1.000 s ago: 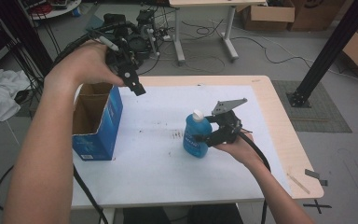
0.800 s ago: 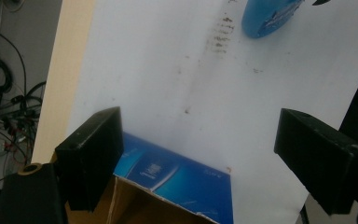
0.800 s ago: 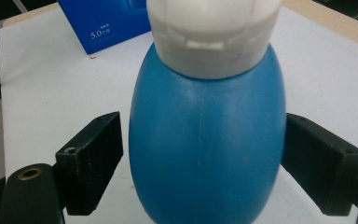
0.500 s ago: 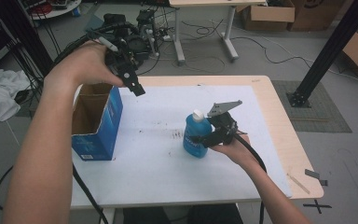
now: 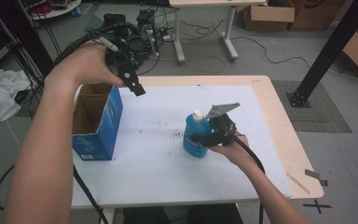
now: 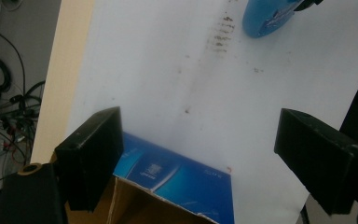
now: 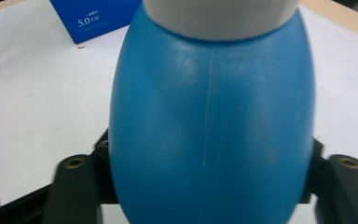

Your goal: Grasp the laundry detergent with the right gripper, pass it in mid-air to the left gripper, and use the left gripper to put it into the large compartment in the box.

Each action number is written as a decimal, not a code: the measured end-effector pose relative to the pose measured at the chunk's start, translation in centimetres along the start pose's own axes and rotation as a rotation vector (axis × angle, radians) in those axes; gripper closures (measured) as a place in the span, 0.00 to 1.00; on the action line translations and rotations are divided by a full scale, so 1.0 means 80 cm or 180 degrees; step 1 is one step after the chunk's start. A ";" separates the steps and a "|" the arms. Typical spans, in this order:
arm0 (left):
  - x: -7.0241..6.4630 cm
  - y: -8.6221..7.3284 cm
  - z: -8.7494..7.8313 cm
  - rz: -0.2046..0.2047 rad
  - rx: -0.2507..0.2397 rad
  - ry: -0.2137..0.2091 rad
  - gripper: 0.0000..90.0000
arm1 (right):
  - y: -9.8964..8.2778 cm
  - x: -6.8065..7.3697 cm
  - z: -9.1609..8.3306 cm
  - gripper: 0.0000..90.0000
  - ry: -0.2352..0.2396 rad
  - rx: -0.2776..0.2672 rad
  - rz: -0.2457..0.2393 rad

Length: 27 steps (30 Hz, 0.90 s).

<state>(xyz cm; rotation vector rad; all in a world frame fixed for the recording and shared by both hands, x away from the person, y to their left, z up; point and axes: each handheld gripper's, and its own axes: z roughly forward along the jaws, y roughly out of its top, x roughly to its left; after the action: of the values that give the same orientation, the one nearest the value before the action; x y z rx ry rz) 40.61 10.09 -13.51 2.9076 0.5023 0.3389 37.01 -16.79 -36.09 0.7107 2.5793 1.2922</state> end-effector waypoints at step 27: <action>-0.011 0.005 -0.008 0.0134 -0.0078 -0.0016 0.18 | 0.019 -0.009 -0.027 0.49 0.0367 -0.0277 -0.0249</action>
<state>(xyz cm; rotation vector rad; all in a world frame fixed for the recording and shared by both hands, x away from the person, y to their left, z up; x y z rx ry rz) 39.80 9.54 -13.01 2.8979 0.4338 0.3409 37.36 -17.92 -33.60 0.5292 2.5920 1.4504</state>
